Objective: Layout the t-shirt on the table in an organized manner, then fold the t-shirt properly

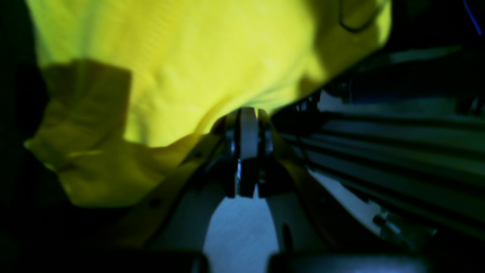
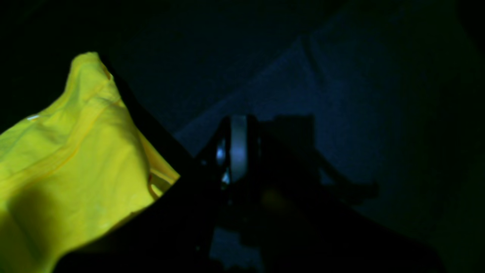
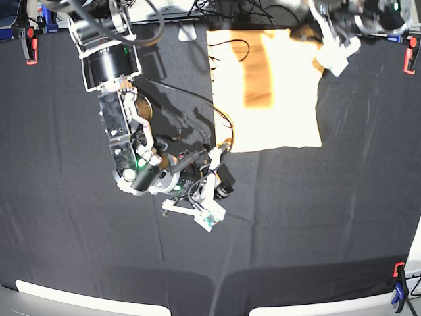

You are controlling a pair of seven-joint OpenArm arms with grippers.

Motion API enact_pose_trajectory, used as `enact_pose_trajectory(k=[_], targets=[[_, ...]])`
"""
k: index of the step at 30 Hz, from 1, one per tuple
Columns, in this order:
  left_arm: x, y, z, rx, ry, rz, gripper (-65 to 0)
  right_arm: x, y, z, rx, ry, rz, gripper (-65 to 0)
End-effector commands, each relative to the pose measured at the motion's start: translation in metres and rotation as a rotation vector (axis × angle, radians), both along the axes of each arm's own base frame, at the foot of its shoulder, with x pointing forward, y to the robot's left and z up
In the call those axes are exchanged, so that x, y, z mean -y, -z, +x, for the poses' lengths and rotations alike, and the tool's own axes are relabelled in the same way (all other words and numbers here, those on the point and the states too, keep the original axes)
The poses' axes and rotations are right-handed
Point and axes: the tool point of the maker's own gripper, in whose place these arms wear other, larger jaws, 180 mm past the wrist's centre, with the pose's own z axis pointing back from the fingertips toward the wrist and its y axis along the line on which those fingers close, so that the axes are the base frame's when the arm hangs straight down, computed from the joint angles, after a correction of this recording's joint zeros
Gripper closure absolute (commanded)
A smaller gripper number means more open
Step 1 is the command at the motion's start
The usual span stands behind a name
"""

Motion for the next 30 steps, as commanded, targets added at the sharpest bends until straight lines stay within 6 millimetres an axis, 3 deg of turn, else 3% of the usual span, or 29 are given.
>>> enact_pose_trajectory(k=[1,5,8,12,17,23,30], targets=[[-0.002,0.002,0.000,-0.005,-0.005,-0.008,0.0,-0.004,-0.020,0.009,0.052,-0.007,0.031,0.0],[-0.010,0.028,-0.003,-0.083,-0.043,-0.017,0.0,-0.003,-0.017,0.009,0.043,-0.007,0.023,0.0],[-0.015,0.038,0.008,-0.095,-0.068,-0.026,0.0,-0.002,-0.007,0.008,0.014,-0.003,0.017,0.0],[-0.023,0.039,0.038,-0.026,-0.089,-0.002,0.0,0.001,0.009,0.004,-0.047,0.000,-0.001,0.0],[-0.049,0.044,0.084,0.056,-0.188,0.113,0.0,0.004,0.016,-0.003,-0.098,-0.009,-0.018,0.0],[-0.072,0.031,0.133,0.172,-0.229,0.148,0.0,0.014,0.030,-0.013,-0.156,-0.012,-0.082,0.0],[-0.101,0.007,0.177,0.296,-0.294,0.167,0.0,0.015,0.053,-0.050,-0.318,-0.061,-0.105,0.0]])
